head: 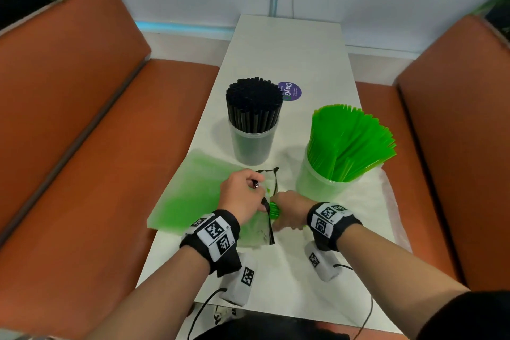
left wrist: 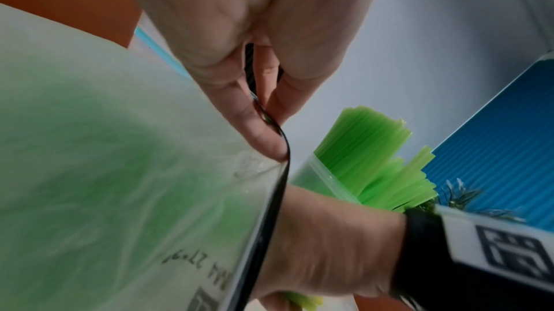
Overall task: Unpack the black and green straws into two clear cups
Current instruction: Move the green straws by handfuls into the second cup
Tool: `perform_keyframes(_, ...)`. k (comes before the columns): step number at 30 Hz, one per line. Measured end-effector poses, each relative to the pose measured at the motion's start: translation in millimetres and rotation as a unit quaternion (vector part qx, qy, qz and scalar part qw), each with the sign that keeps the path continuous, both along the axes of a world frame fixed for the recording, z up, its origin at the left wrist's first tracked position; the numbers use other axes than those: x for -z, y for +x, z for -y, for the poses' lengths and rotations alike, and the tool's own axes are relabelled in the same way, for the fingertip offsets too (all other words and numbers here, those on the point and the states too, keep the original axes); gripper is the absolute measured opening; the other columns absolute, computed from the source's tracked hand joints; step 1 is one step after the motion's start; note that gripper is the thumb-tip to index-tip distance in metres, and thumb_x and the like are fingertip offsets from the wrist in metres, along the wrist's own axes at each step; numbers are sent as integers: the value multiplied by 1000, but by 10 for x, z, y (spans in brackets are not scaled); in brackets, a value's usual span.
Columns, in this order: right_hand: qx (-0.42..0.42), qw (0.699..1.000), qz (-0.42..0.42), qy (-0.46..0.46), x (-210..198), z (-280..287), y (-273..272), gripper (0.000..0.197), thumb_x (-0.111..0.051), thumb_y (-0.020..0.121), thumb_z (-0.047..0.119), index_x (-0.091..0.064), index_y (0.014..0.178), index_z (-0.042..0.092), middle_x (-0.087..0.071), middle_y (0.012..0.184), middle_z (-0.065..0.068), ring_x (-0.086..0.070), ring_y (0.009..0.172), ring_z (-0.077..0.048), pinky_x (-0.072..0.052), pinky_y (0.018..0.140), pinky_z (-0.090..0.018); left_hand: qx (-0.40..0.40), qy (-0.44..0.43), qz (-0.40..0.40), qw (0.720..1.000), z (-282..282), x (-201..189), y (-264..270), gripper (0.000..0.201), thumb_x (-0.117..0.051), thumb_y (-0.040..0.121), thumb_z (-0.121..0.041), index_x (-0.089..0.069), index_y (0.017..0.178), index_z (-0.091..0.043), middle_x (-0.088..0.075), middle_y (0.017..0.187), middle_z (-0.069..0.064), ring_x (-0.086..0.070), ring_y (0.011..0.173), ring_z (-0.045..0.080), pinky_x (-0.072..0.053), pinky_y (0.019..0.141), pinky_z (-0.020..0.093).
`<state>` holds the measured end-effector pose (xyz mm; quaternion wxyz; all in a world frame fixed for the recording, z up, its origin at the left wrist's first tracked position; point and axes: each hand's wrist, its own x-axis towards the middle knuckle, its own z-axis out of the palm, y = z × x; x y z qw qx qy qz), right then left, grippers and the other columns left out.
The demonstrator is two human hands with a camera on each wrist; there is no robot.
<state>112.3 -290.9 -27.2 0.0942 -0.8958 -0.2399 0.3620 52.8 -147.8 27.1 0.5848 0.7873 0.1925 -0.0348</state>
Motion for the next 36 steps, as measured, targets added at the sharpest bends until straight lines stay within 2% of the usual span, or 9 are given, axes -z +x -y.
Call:
perform_keyframes(5, 6, 994, 112, 7, -5, 625, -51, 14, -67, 78, 20, -58, 88, 20, -62, 80, 0, -60, 73, -21, -50, 62, -31, -2, 34, -11, 999, 24, 14, 134, 24, -61, 90, 4, -68, 99, -17, -56, 94, -5, -72, 59, 23, -62, 63, 34)
perform_keyframes(9, 57, 990, 128, -5, -60, 1175, -191, 13, -62, 74, 22, -51, 78, 27, -56, 70, 5, -57, 67, -19, -43, 55, -27, 23, 135, -1, 991, 42, 121, 243, 29, -57, 87, 4, -72, 103, -15, -56, 82, -10, -57, 70, 9, -47, 68, 20)
perform_keyframes(15, 139, 981, 133, -11, -162, 1754, -422, 11, -59, 71, 23, -49, 73, 27, -57, 67, 5, -58, 63, -17, -44, 52, -31, 37, 153, -30, 987, 117, 182, 347, 33, -53, 88, 1, -69, 113, -14, -55, 101, 6, -57, 84, 25, -47, 79, 29)
perform_keyframes(20, 181, 973, 136, 43, -237, 1923, -537, 15, -62, 73, 25, -48, 70, 29, -55, 62, 5, -49, 53, -7, -32, 44, -18, -14, 107, 15, 994, 187, 53, 366, 15, -51, 94, -32, -62, 105, -28, -40, 130, 5, -46, 117, 25, -35, 102, 30)
perform_keyframes(22, 177, 971, 145, 72, -271, 1843, -533, 13, -64, 74, 24, -52, 72, 27, -55, 62, 6, -49, 53, -4, -32, 46, -16, 4, -2, 45, 999, 243, -55, 377, 39, -43, 93, -49, -66, 113, -25, -49, 139, 4, -47, 123, 19, -34, 109, 37)
perform_keyframes(24, 157, 970, 157, 96, -307, 1692, -495, 11, -66, 76, 26, -56, 76, 26, -57, 65, 7, -50, 55, -2, -35, 49, -15, 37, -60, 52, 996, 349, -150, 372, 51, -35, 94, -56, -68, 117, -25, -61, 131, 2, -55, 121, 18, -37, 110, 44)
perform_keyframes(28, 119, 974, 173, 89, -391, 1439, -402, 15, -67, 81, 31, -60, 92, 24, -63, 75, 1, -60, 67, -15, -53, 62, -31, 11, -61, 90, 994, 438, -258, 384, 36, -40, 102, -35, -71, 99, -17, -74, 101, 2, -68, 100, 19, -47, 102, 47)
perform_keyframes(31, 110, 972, 189, 84, -458, 1352, -356, 19, -68, 82, 33, -60, 95, 22, -61, 77, -1, -59, 68, -18, -53, 62, -33, -31, -79, 99, 991, 326, -282, 418, 35, -42, 101, -33, -72, 97, -15, -75, 100, 4, -70, 96, 20, -49, 100, 49)
perform_keyframes(36, 102, 970, 191, 106, -558, 1136, -319, 26, -71, 80, 34, -62, 97, 17, -63, 82, -4, -59, 71, -20, -51, 61, -30, 20, -67, 103, 992, 373, -376, 404, 40, -47, 93, -40, -75, 86, -13, -77, 89, 5, -72, 91, 26, -51, 97, 52)
